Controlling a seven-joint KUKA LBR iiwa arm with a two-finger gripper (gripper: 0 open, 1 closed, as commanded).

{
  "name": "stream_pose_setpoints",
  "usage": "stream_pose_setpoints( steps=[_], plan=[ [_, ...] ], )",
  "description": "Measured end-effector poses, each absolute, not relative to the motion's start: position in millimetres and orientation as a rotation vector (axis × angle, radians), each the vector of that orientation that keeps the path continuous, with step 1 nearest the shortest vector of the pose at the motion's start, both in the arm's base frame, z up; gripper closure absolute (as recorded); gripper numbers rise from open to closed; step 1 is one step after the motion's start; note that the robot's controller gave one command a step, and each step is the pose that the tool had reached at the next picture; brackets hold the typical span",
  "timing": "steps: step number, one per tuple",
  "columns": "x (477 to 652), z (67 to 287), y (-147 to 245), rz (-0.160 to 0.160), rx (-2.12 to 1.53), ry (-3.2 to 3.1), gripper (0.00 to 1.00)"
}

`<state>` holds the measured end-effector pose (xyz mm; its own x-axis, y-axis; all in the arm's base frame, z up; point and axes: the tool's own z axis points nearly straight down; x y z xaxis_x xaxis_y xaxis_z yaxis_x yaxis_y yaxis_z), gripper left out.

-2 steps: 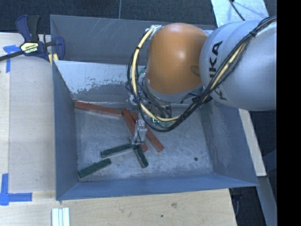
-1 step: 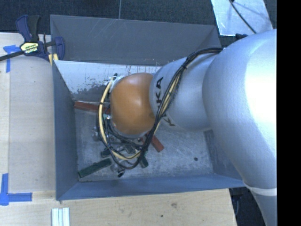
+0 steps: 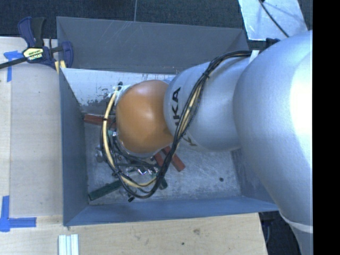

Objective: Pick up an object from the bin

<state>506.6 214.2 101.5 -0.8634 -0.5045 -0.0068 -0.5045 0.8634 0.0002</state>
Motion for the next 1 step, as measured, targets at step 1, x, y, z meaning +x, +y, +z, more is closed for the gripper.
stream_pose_setpoints(
  steps=[1],
  plan=[
    [506.5,112.6,216.9,0.003,-0.950,2.985,0.00]
  ],
)
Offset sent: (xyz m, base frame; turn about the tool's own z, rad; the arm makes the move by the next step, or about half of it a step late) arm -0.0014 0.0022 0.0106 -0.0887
